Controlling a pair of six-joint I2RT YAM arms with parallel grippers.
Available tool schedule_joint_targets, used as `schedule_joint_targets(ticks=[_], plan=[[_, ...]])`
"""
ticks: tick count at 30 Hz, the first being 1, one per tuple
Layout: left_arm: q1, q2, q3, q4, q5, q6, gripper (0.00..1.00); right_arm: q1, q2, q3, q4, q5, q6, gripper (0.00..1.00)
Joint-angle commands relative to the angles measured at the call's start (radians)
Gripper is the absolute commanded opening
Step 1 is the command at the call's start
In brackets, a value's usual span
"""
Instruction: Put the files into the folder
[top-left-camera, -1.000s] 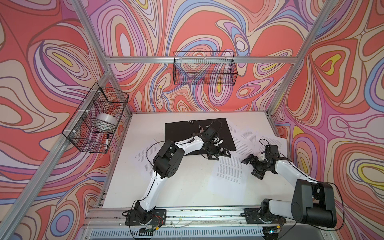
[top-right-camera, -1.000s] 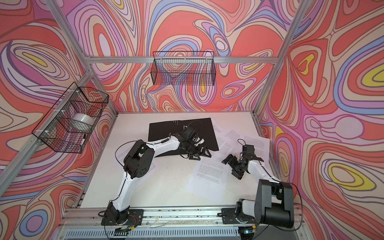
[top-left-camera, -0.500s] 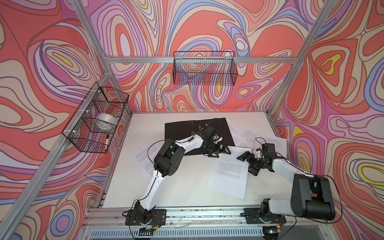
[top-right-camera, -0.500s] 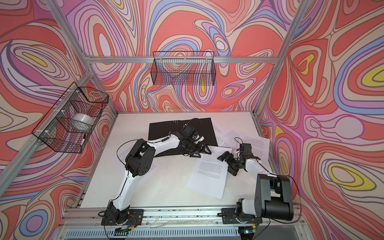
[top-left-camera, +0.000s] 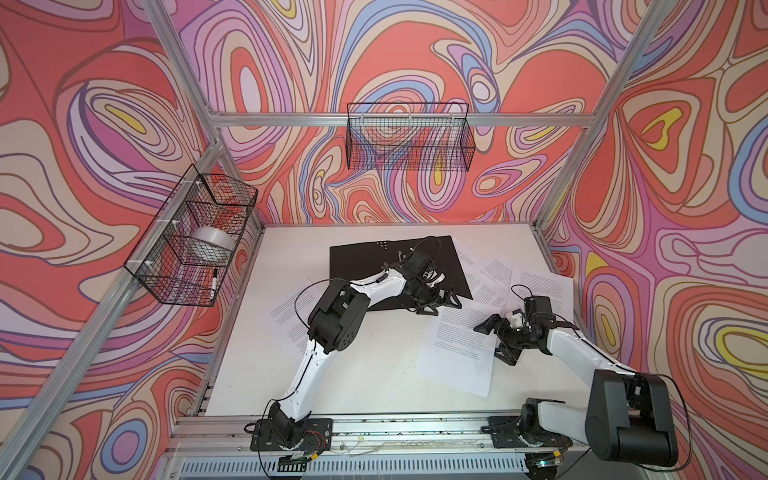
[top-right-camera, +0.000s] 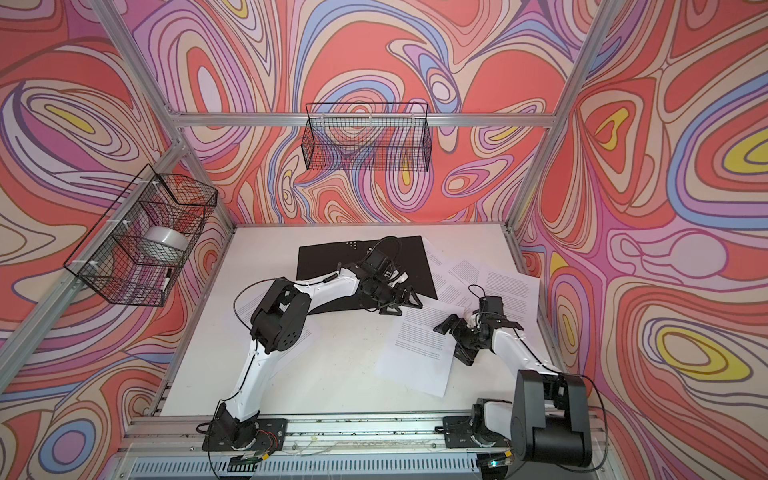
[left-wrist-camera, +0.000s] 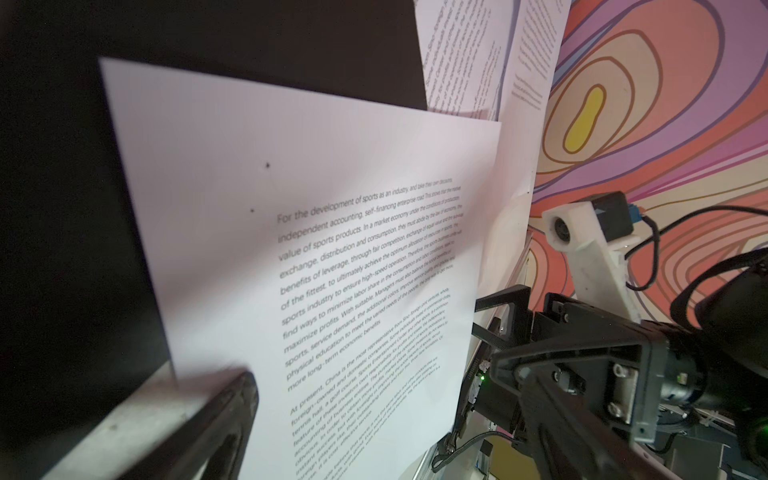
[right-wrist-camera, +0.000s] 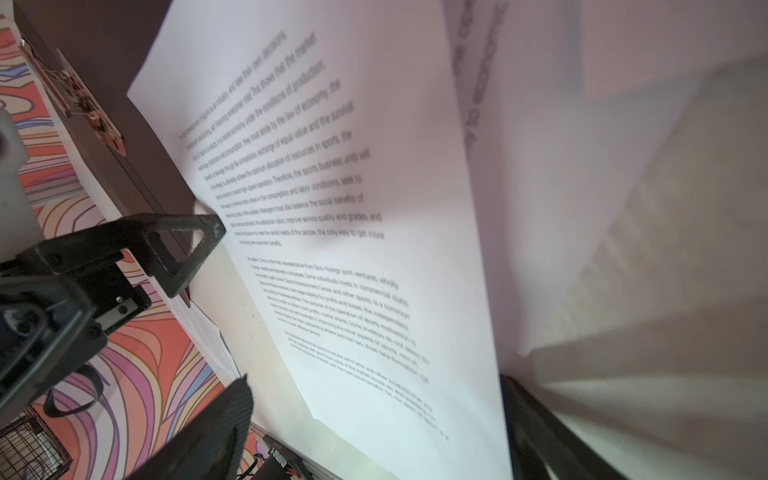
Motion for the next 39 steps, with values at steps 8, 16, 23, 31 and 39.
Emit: schedule_joint_targets(ticks=[8,16,23,31,39], plan=[[0.02,0.127,-0.076,-0.089,-0.178,0.016,1.0,0.007,-0.031,0.011,-0.032,-0.005,0.004,0.76],[0.021,0.129,-0.08,-0.082,-0.162,0.012,0.99,0.009,-0.001,0.008,0.085,0.005,-0.019,0.5],[0.021,0.124,-0.083,-0.082,-0.159,0.013,0.99,0.012,0.057,-0.012,0.153,0.01,-0.018,0.3],[0.026,0.12,-0.085,-0.066,-0.138,-0.004,0.99,0.039,0.07,-0.031,0.177,0.011,-0.004,0.14],[0.038,0.031,-0.045,-0.014,-0.04,-0.051,1.0,0.039,-0.004,0.018,0.06,0.031,-0.057,0.0]])
